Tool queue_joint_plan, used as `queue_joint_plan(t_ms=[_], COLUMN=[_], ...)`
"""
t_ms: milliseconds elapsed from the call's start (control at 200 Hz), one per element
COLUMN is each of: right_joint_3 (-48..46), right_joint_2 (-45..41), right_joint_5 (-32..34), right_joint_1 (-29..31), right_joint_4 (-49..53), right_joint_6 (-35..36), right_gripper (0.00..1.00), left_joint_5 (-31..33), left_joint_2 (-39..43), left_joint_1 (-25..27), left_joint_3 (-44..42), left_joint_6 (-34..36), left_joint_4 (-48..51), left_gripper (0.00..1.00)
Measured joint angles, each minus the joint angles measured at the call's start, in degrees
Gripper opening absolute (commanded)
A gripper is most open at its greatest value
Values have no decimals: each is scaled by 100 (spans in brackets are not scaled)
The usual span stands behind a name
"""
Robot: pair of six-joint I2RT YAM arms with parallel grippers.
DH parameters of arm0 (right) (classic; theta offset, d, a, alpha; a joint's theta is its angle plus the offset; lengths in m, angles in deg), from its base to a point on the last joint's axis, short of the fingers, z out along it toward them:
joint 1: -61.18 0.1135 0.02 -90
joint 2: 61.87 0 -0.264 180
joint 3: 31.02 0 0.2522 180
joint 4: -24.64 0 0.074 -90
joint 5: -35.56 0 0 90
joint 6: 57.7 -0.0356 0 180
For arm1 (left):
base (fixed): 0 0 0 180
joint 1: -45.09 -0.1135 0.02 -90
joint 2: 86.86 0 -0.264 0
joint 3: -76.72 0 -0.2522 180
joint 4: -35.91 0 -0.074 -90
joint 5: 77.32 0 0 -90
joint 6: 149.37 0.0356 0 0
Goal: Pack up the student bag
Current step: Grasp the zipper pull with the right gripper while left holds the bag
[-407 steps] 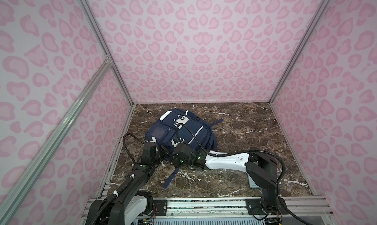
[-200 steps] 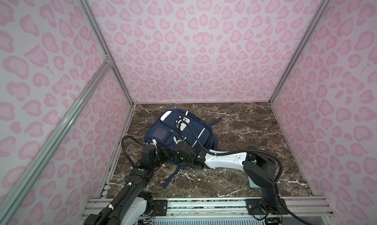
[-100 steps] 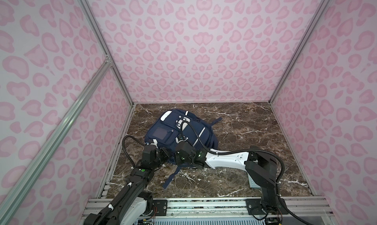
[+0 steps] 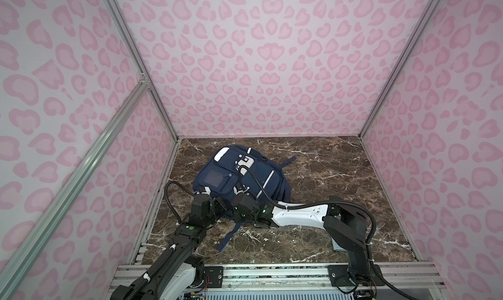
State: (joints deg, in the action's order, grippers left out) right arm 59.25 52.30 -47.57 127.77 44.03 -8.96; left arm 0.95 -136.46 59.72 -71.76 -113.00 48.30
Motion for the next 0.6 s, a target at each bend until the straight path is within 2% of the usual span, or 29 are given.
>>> queue_joint_plan(t_ms=[125, 215, 410, 600], right_joint_3=[-103, 2, 72, -179], right_joint_2=[-111, 31, 186, -66], right_joint_5=[-7, -48, -59, -111], right_joint_1=[15, 39, 20, 2], right_joint_4=[57, 114, 173, 63], right_joint_6=[55, 142, 186, 203], right_gripper=[23, 24, 7, 2], left_joint_5=[-24, -24, -44, -72], left_joint_2=[-4, -11, 2, -2], left_joint_1=[0, 0, 7, 11], left_joint_3=[48, 48, 48, 68], left_joint_6=[20, 20, 20, 50], left_joint_4=[13, 37, 83, 107], left_gripper=[3, 4, 4, 4])
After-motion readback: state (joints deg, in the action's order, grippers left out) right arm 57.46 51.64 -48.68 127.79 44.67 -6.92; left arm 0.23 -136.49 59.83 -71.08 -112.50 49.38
